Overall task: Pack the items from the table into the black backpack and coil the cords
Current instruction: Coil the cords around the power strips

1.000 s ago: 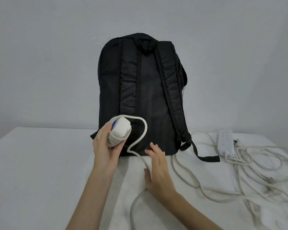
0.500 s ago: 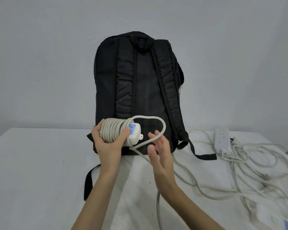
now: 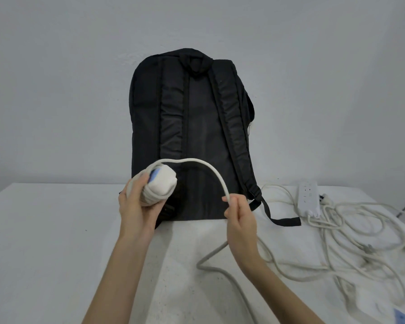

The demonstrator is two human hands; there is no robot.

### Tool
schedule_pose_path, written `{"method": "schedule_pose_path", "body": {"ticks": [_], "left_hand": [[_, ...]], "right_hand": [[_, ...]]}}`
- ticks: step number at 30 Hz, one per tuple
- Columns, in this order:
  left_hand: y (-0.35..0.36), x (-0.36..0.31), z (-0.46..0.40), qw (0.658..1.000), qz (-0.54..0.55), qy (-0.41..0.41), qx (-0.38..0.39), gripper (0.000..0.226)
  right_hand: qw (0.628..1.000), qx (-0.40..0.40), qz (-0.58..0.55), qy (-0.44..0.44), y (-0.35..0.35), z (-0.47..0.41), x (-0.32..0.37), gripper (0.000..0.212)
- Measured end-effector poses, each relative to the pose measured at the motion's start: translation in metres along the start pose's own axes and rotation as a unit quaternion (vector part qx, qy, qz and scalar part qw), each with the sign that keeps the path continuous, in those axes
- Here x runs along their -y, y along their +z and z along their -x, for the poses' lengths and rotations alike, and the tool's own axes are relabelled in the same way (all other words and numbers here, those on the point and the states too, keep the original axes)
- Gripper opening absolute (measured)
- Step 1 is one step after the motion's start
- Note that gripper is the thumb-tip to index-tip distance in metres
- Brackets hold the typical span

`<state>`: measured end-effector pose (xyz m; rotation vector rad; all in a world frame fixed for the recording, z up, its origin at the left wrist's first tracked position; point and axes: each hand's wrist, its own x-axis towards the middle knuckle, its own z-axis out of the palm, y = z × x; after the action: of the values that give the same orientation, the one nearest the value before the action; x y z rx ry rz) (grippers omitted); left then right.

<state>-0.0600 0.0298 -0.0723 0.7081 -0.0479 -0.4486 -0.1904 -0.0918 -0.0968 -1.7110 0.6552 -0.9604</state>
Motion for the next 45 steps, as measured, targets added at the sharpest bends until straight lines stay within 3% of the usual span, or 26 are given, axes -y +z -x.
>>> {"method": "schedule_pose_path", "body": {"ticks": [3,7,10,14,17,22,27,30,32,37,41,45], "left_hand": [[-0.002,-0.007,0.001,0.991,0.102,-0.076,0.031,0.044],[-0.002,-0.006,-0.002,0.993,0.089,-0.072,0.013,0.037],[0.002,0.000,0.001,0.998,0.049,-0.034,0.022,0.056],[0.002,0.019,0.002,1.000,-0.015,0.022,-0.008,0.052],[0.002,0.024,0.004,0.990,-0.098,0.097,-0.022,0.062],[0.001,0.030,0.008,0.942,-0.261,0.188,0.092,0.076],[0.006,0.024,0.010,0.962,-0.176,0.099,0.182,0.071],[0.009,0.018,0.013,0.971,-0.122,0.051,0.202,0.054],[0.010,0.017,0.015,0.968,-0.120,0.035,0.218,0.051],[0.008,0.017,0.015,0.929,-0.231,0.072,0.280,0.088],[0.010,0.020,0.019,0.908,-0.282,0.094,0.294,0.073],[0.009,0.021,0.020,0.904,-0.283,0.081,0.310,0.060]], "right_hand": [[0.958,0.021,0.244,-0.147,0.010,0.006,-0.009,0.020],[0.858,0.083,0.426,-0.275,0.024,0.021,-0.003,0.017],[0.794,0.139,0.475,-0.354,0.034,0.035,0.008,0.024],[0.757,0.185,0.452,-0.435,0.031,0.036,0.021,0.013],[0.766,0.203,0.404,-0.457,0.018,0.023,0.031,0.020],[0.776,0.217,0.347,-0.480,0.004,-0.003,0.051,0.026],[0.816,0.240,0.279,-0.446,-0.007,-0.029,0.072,0.025],[0.894,0.257,0.143,-0.337,-0.009,-0.035,0.076,0.018],[0.924,0.260,0.081,-0.267,-0.012,-0.042,0.077,0.029],[0.931,0.293,0.079,-0.204,-0.018,-0.052,0.077,0.033],[0.925,0.351,0.089,-0.114,-0.025,-0.062,0.082,0.040],[0.894,0.448,0.005,0.010,-0.033,-0.076,0.081,0.026]]}}
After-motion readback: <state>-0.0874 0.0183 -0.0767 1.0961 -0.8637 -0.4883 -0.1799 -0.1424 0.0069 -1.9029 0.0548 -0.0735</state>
